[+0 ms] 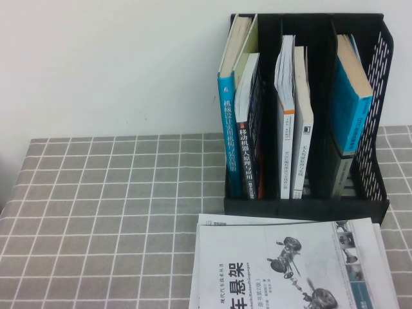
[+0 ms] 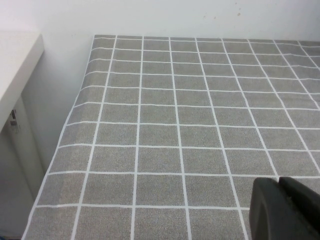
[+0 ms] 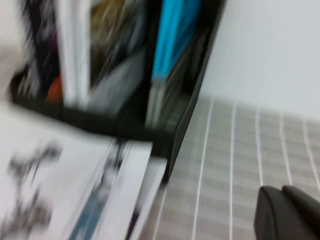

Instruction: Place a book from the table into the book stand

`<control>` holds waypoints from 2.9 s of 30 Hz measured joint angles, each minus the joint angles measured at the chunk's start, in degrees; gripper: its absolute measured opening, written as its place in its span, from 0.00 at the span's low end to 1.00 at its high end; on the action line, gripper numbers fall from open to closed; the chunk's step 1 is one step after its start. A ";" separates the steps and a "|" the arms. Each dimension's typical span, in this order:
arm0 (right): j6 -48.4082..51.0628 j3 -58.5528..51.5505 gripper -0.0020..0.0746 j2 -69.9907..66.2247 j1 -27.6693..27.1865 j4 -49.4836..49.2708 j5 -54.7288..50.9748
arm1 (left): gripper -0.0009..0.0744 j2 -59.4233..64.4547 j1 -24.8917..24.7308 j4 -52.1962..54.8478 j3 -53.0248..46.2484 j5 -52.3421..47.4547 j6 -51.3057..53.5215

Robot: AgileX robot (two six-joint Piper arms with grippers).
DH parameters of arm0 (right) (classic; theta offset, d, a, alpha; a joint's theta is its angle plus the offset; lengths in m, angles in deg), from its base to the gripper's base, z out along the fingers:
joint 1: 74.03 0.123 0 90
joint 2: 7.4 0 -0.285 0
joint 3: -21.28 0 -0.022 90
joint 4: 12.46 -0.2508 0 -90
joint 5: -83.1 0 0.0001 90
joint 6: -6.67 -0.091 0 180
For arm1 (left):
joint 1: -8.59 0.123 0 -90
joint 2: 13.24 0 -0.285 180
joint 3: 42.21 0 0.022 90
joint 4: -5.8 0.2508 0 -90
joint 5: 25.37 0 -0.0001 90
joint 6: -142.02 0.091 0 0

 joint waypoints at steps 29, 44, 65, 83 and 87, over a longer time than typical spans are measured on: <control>-2.10 -21.54 0.02 0.68 -6.45 -3.11 16.46 | 0.01 0.00 0.00 -0.11 0.12 -0.22 0.00; -2.10 -21.63 0.02 0.68 -6.45 -3.11 16.62 | 0.01 0.00 0.00 -0.11 0.12 -0.26 0.00; -2.10 -21.63 0.02 0.68 -6.45 -3.11 16.69 | 0.01 0.00 0.00 -0.11 0.12 -0.26 0.00; -2.10 -21.63 0.02 0.68 -6.45 -3.11 16.69 | 0.01 0.00 0.00 -0.11 0.12 -0.26 0.00; -2.10 -21.63 0.02 0.68 -6.45 -3.11 16.69 | 0.01 0.00 0.00 -0.11 0.12 -0.26 0.00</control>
